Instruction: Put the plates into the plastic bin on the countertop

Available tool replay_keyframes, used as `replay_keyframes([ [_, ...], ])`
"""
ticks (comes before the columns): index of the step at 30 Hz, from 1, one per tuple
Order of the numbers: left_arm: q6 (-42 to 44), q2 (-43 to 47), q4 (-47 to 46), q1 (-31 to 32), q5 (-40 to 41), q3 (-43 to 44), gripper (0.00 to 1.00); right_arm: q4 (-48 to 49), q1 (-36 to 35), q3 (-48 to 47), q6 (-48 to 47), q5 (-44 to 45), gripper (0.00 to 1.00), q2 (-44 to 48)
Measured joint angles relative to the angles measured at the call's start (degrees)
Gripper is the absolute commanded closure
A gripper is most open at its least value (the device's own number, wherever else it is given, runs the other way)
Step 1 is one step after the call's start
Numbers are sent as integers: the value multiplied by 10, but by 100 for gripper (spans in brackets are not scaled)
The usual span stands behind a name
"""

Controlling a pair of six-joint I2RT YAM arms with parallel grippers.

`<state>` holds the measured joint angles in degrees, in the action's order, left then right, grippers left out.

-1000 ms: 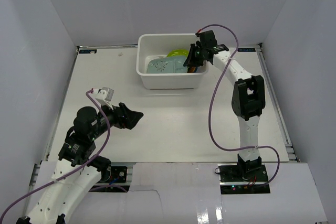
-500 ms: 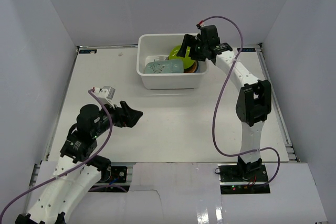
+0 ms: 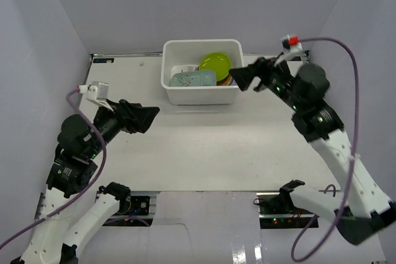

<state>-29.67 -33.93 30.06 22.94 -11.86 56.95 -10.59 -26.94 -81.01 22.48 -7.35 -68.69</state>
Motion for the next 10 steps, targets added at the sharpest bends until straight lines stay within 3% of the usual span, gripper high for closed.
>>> replay_keyframes([
  [4, -4, 17, -8, 0, 7, 77, 2, 31, -19, 186, 2, -10, 10, 249],
  [10, -8, 114, -13, 0, 45, 102, 2, -33, -19, 257, -10, 2, 10, 487],
])
